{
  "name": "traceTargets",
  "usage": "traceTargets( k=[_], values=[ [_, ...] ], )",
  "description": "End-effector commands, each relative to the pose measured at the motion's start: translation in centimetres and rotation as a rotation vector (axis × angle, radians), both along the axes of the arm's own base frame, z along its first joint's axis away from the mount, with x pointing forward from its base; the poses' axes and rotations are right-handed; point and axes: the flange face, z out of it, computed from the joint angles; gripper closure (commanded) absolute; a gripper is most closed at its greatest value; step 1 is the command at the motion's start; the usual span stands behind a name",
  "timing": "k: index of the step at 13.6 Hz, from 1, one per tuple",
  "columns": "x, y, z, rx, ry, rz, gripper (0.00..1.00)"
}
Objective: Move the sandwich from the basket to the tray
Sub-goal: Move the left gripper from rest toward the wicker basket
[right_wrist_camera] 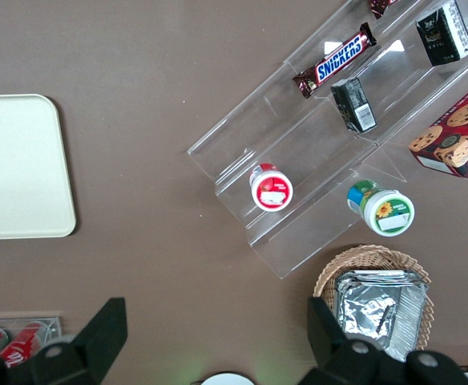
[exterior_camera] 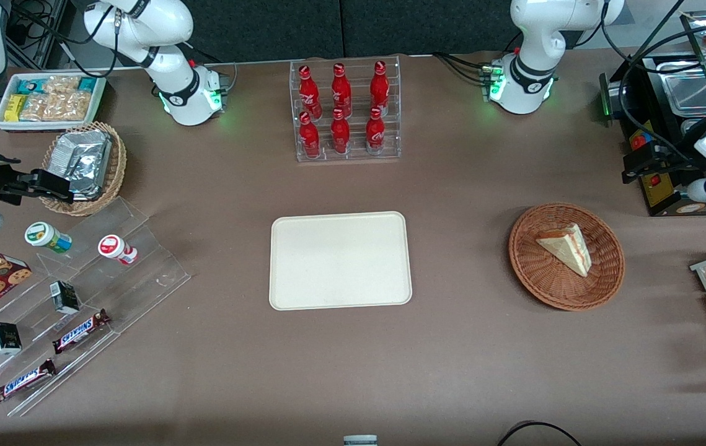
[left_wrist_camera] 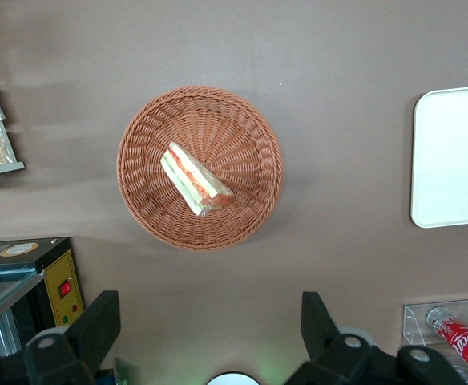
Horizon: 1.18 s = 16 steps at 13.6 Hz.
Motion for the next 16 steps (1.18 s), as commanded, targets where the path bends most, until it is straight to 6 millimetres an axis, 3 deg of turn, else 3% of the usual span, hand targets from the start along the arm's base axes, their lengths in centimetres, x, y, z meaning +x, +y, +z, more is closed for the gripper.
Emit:
traceTargets(
  k=[1, 3, 4, 6, 8, 11, 16],
  values=[
    [-0.1, -0.1, 0.5, -0.006, 0.005, 0.001, 0.0],
    [0.1, 0.4, -0.1, 0.0, 0.015, 0.016, 0.0],
    [1.0, 0.9, -1.9, 0.026, 0.042, 0.075, 0.0],
    [2.4, 1.4, -6.9, 0.098, 0.126, 0.375, 0.0],
    [3.1, 1.5, -9.8, 0.109, 0.115, 0.462, 0.0],
    [3.0, 3.7, -13.8, 0.124, 0.12, 0.669, 0.0],
    [1.8, 3.9, -22.4, 0.143, 0.081, 0.895, 0.0]
  ],
)
